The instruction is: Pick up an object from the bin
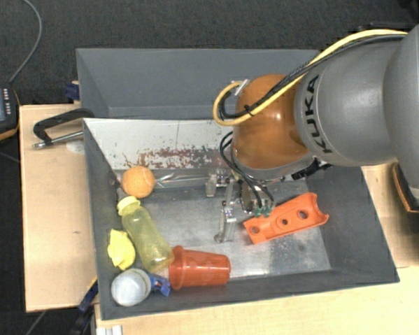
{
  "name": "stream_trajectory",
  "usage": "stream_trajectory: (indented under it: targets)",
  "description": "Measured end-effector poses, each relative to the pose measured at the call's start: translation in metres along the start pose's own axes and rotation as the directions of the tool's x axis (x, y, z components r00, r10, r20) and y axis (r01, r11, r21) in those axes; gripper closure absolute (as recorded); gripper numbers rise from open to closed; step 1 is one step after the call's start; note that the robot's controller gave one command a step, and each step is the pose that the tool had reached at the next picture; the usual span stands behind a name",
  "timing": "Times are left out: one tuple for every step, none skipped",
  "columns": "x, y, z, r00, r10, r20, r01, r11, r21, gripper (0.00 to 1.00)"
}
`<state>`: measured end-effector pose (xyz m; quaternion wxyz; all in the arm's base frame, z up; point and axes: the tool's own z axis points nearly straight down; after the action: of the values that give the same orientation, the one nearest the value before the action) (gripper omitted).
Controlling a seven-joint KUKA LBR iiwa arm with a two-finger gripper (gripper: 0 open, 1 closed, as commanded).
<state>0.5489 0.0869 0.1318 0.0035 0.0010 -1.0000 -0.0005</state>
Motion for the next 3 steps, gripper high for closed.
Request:
stream_trajectory:
  targets:
    - [-0.002,0.0,-0.005,1.0,0.002,0.009,-0.002,1.0,-0.001,0.0]
    - [-0.002,-0.054,0.026,0.991,-0.136,0.005,0.136,0.991,0.0,0.0]
    - [0.003,-0.117,0.008,0.981,-0.193,0.015,0.193,0.981,0.003,0.0]
